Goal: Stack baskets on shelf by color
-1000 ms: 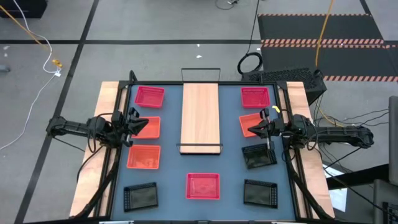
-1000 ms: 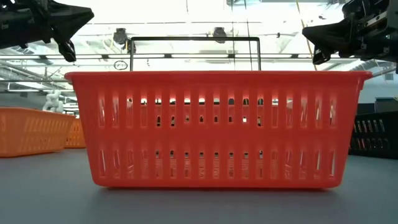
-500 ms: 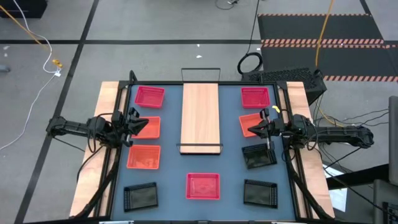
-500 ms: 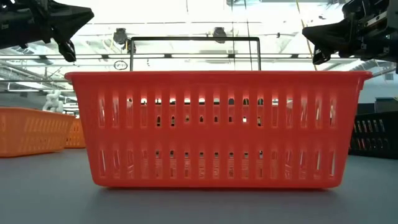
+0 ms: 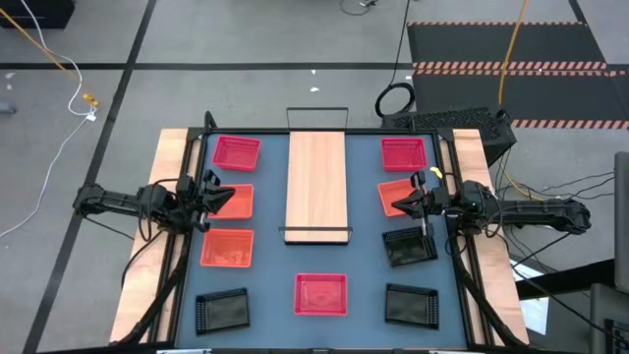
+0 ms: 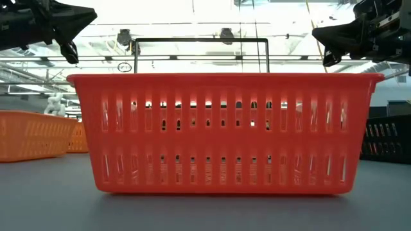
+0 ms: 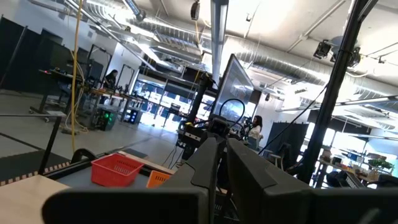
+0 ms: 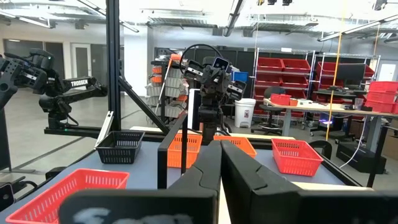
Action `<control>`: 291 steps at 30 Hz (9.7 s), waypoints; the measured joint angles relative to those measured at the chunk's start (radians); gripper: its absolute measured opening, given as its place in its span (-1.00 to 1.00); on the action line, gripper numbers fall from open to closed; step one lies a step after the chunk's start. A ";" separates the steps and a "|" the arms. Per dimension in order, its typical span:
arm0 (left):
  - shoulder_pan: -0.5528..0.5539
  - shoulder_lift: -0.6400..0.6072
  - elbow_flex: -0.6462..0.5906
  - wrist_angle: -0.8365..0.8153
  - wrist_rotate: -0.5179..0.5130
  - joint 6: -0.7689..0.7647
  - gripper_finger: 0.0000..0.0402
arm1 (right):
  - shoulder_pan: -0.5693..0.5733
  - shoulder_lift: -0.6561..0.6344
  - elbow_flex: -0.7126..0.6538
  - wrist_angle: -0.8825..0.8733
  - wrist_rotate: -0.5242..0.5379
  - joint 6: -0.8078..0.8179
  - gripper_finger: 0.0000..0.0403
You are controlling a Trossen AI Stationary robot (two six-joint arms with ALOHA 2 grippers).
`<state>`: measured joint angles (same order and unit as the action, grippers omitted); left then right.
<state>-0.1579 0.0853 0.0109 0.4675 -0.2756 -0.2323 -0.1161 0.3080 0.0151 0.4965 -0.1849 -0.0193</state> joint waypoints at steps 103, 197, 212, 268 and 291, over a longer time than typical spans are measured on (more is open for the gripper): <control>-0.135 0.889 0.303 0.188 -0.362 0.220 -0.81 | -0.008 0.674 0.893 -1.352 0.494 0.089 -0.32; 0.238 0.983 0.420 0.009 -0.445 0.250 -0.81 | -0.290 0.729 0.706 -1.559 0.417 0.660 -0.32; 0.238 0.983 0.420 -0.023 -0.445 0.244 -0.81 | -0.290 0.729 0.566 -1.437 0.376 0.707 -0.41; 0.238 0.983 0.420 0.008 -0.444 0.152 -0.81 | -0.466 1.409 1.070 -0.517 0.232 0.848 -1.00; 0.238 0.983 0.420 0.008 -0.445 0.155 -0.81 | -0.465 1.417 1.070 -0.456 0.242 0.870 -0.47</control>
<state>0.0801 1.0687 0.4305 0.4751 -0.7204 -0.0771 -0.5812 1.7252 1.0851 0.0405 0.0575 0.8511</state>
